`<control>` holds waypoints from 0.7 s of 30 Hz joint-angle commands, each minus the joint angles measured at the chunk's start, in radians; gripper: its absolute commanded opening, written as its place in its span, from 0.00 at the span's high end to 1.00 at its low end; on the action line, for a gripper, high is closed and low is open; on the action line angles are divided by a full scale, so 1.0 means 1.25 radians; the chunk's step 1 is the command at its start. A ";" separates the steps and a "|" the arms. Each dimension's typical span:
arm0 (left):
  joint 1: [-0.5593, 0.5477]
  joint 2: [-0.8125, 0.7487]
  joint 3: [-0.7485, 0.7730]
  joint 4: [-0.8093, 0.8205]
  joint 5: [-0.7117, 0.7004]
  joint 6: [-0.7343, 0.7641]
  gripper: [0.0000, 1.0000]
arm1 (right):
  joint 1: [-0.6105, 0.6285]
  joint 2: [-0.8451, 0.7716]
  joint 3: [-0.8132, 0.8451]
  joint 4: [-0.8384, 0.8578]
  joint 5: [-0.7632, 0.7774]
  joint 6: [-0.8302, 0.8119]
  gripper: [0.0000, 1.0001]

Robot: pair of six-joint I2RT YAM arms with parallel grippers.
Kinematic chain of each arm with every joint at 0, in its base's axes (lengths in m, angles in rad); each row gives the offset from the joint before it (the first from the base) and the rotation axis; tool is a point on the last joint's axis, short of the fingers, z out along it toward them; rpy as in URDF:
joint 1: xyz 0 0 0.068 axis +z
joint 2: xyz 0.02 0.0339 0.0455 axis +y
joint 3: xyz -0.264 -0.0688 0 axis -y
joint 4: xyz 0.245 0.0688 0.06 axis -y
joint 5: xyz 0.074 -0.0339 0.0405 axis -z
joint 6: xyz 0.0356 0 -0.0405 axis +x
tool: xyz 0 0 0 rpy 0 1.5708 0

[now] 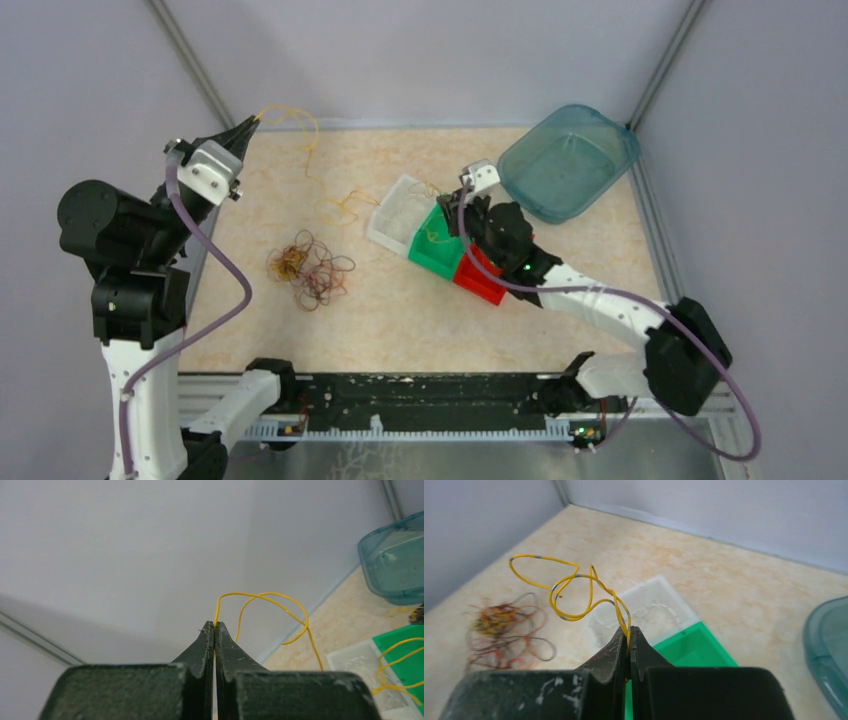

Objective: Untangle the cables
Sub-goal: Place the cable in the bin.

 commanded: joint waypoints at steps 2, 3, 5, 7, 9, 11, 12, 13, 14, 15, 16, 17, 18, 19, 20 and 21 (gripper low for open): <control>0.002 -0.010 0.005 -0.038 0.071 -0.058 1.00 | -0.012 0.173 0.068 0.086 0.186 -0.172 1.00; 0.003 -0.011 0.004 -0.038 0.074 -0.059 1.00 | -0.014 0.201 0.083 0.067 0.194 -0.176 1.00; 0.002 -0.013 0.004 -0.038 0.075 -0.061 1.00 | -0.017 0.248 0.106 0.028 0.214 -0.178 1.00; 0.003 -0.013 0.004 -0.038 0.079 -0.061 1.00 | -0.020 0.287 0.126 -0.023 0.236 -0.166 1.00; 0.002 -0.013 0.005 -0.036 0.084 -0.060 1.00 | -0.021 0.312 0.132 -0.061 0.258 -0.152 1.00; 0.003 -0.012 0.004 -0.033 0.088 -0.061 1.00 | -0.021 0.325 0.135 -0.088 0.268 -0.137 1.00; 0.003 -0.010 0.004 -0.032 0.089 -0.061 1.00 | -0.021 0.330 0.139 -0.101 0.267 -0.134 1.00; 0.003 -0.010 0.004 -0.032 0.091 -0.060 1.00 | -0.020 0.335 0.143 -0.116 0.266 -0.127 1.00; 0.003 -0.009 0.004 -0.032 0.094 -0.060 1.00 | -0.021 0.341 0.152 -0.134 0.265 -0.123 1.00; 0.003 -0.008 0.004 -0.032 0.095 -0.059 1.00 | -0.021 0.348 0.164 -0.158 0.264 -0.117 0.99; 0.003 -0.008 0.004 -0.032 0.096 -0.059 1.00 | -0.021 0.353 0.176 -0.183 0.262 -0.114 0.95; 0.003 -0.009 0.006 -0.032 0.096 -0.059 1.00 | -0.021 0.358 0.184 -0.203 0.258 -0.113 0.88; 0.002 -0.008 0.007 -0.032 0.096 -0.057 1.00 | -0.021 0.360 0.191 -0.226 0.250 -0.112 0.83; 0.003 -0.008 0.009 -0.031 0.097 -0.055 1.00 | -0.021 0.359 0.190 -0.238 0.243 -0.110 0.81; 0.002 -0.008 0.010 -0.031 0.098 -0.054 1.00 | -0.021 0.354 0.186 -0.244 0.240 -0.106 0.77; 0.003 -0.008 0.011 -0.030 0.098 -0.053 1.00 | -0.021 0.346 0.180 -0.245 0.236 -0.104 0.73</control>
